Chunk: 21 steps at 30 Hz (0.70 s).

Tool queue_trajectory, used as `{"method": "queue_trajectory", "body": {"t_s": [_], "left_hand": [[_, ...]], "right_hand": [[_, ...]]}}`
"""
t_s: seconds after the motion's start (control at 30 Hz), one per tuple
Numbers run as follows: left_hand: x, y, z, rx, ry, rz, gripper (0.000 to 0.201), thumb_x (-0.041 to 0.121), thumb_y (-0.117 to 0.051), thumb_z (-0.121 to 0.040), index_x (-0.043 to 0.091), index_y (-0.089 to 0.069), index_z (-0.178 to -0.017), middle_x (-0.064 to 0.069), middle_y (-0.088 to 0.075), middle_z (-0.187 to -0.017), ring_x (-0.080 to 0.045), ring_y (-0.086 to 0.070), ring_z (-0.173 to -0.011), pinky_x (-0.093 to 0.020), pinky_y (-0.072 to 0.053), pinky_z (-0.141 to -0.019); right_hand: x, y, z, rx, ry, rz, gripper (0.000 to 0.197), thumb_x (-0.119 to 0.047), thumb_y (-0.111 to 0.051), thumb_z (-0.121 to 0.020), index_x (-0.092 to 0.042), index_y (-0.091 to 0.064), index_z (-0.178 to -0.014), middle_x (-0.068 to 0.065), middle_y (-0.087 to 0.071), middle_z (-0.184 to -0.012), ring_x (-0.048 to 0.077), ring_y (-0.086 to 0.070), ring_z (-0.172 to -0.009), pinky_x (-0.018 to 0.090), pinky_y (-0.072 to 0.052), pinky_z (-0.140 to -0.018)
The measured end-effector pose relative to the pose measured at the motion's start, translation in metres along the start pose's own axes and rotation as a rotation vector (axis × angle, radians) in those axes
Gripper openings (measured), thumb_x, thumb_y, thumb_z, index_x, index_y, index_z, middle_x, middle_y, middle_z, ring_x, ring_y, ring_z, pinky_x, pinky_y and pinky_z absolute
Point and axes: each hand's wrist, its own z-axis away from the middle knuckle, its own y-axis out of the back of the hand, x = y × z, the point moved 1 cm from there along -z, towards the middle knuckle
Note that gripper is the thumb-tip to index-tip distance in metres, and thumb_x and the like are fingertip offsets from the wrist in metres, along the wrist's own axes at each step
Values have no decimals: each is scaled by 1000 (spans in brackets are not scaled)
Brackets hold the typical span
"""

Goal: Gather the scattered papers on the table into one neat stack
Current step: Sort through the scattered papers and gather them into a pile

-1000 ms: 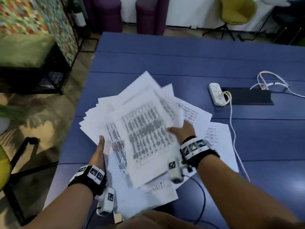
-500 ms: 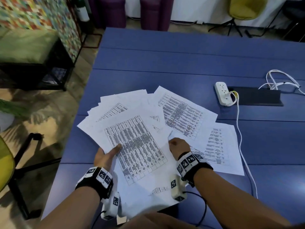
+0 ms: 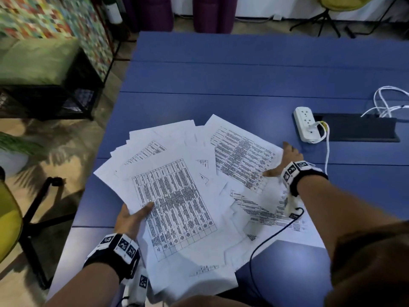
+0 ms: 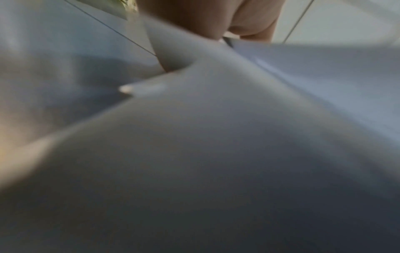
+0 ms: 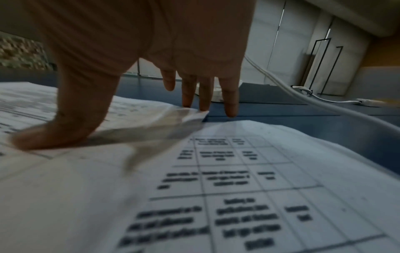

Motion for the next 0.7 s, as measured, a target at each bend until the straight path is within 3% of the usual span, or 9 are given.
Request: {"method": "queue_trajectory", "body": {"t_s": [0.07, 0.13, 0.2, 0.27, 0.33, 0.43, 0.57, 0.63, 0.7], "left_hand": [[-2, 2, -3, 13, 7, 27, 122, 59, -90, -42, 20, -38, -146, -3, -52, -143, -27, -48, -132, -51, -33, -113], [-2, 2, -4, 26, 15, 21, 126, 61, -90, -42, 20, -35, -148, -3, -48, -147, -28, -45, -135, -51, -31, -114], [-1, 0, -4, 25, 26, 31, 121, 57, -90, -48, 18, -35, -148, -3, -47, -147, -27, -44, -135, -49, -30, -115], [2, 0, -4, 31, 21, 51, 95, 39, -85, -66, 15, -40, -145, -4, -52, -142, -26, -47, -131, -46, -32, -114], [2, -2, -3, 47, 12, 56, 91, 36, -83, -68, 14, -41, -145, -4, -52, -142, -25, -48, -131, -45, -32, -114], [2, -2, -2, 43, 12, 95, 86, 33, -80, -73, 13, -39, -147, -5, -50, -145, -24, -46, -133, -42, -30, -115], [10, -7, 4, 42, -1, 61, 89, 40, -74, -79, 7, -31, -150, -7, -41, -150, -28, -36, -141, -37, -25, -115], [11, -8, 4, 70, -5, 79, 99, 55, -71, -78, 8, -25, -153, -8, -32, -156, -27, -29, -144, -40, -22, -116], [19, -13, 10, 79, 53, 91, 110, 72, -64, -72, 15, -20, -155, -5, -22, -160, -26, -23, -147, -46, -20, -118]], "right_hand": [[5, -1, -8, -12, -3, 120, 136, -74, -81, -31, -16, -26, -141, 16, -36, -138, 35, -33, -131, 46, -33, -108], [5, 0, -14, -58, -7, 113, 130, -76, -80, -28, -20, -31, -135, 13, -43, -131, 36, -35, -128, 47, -36, -102], [2, 7, -17, -130, 31, 59, 108, -63, -86, -43, -20, -39, -131, 11, -52, -126, 35, -42, -125, 43, -40, -96], [-2, 15, -19, -117, 74, -19, 72, -46, -84, -63, -15, -54, -122, 12, -62, -120, 32, -56, -112, 32, -44, -85], [-12, 29, -13, 25, 93, -162, 40, -28, -72, -82, -9, -60, -115, 18, -66, -112, 34, -62, -101, 29, -41, -74], [-26, 61, 11, 342, 131, -397, 24, -18, -58, -91, -6, -58, -112, 22, -65, -98, 36, -62, -90, 30, -40, -68], [-35, 97, 82, 682, 236, -839, 6, -21, -56, -92, -15, -57, -92, 4, -57, -84, 17, -50, -76, 25, -42, -68], [-41, 101, 117, 743, 255, -972, 8, -18, -56, -92, -23, -53, -87, -2, -55, -81, 12, -49, -74, 20, -39, -66], [-48, 84, 138, 657, 218, -1071, 13, -12, -57, -90, -16, -58, -103, -7, -56, -84, 14, -54, -81, 19, -41, -69]]}}
